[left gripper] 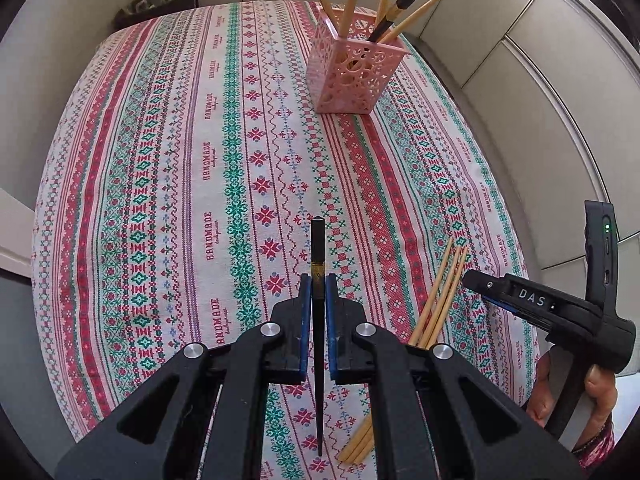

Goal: Organize utensils

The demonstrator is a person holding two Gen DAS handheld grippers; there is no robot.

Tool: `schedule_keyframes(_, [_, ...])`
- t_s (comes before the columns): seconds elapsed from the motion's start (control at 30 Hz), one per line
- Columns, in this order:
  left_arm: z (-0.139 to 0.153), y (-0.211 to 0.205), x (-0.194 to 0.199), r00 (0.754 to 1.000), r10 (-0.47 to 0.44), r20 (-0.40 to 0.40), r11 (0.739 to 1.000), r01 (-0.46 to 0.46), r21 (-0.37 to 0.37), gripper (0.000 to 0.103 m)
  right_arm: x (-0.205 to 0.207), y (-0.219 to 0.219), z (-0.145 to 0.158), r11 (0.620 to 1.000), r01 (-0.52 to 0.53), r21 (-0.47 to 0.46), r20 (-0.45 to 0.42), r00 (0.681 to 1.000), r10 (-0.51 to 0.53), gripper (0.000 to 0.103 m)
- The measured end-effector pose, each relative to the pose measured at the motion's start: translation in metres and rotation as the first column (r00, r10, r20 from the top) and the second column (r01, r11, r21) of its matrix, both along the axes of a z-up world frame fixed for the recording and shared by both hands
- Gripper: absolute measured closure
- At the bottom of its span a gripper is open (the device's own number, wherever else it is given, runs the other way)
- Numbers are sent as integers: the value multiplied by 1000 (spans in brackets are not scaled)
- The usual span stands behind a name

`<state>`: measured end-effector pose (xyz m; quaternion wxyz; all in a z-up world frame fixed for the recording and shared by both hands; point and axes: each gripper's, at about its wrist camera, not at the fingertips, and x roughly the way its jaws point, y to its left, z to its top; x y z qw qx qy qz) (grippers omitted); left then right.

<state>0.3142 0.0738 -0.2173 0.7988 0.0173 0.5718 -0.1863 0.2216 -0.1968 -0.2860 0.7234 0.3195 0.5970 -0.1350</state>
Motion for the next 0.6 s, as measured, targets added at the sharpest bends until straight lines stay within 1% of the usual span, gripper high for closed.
schedule_keyframes(0.1, [-2,3,2,1000,8,-2,1000,-8,-4,97,5,7,0,1000,7,-14,-8,1000,-7,64])
schedule_keyframes(0.17, [-2,7,3,1000,16,-2,1000,-16,-6,96,10,15,1,999,0,-48,-18,1000,-1,64])
schedule_keyframes(0.23, [-4,12,3,1000,24,-5,1000,-24,-4,96,13,20,0,999,6,-39,-19,1000,-7,64])
schedule_keyframes(0.27, [-4,15,3,999,33,-6,999,-33,-4,96,15,23,1,999,0,-49,-23,1000,-1,64])
schedule_keyframes(0.3, [-5,18,4,999,39,-7,999,-39,-4,96,17,25,0,997,-13,-70,-27,1000,11,64])
schedule_keyframes(0.37, [-5,22,4,999,46,-8,999,-46,-3,96,24,37,0,987,-51,-155,-42,998,45,69])
schedule_keyframes(0.43, [-4,26,3,999,50,-5,999,-50,-5,96,28,47,0,965,-91,-247,-56,995,80,80])
schedule_keyframes(0.47, [-2,27,2,999,50,-2,999,-50,-12,96,29,52,0,954,-104,-282,-58,994,92,83])
schedule_keyframes(0.53, [2,28,1,999,42,5,999,-42,-23,96,34,56,0,945,-119,-305,-58,993,107,85])
schedule_keyframes(0.6, [-2,31,2,998,63,-8,998,-63,3,92,44,64,0,922,-169,-348,-87,985,148,84])
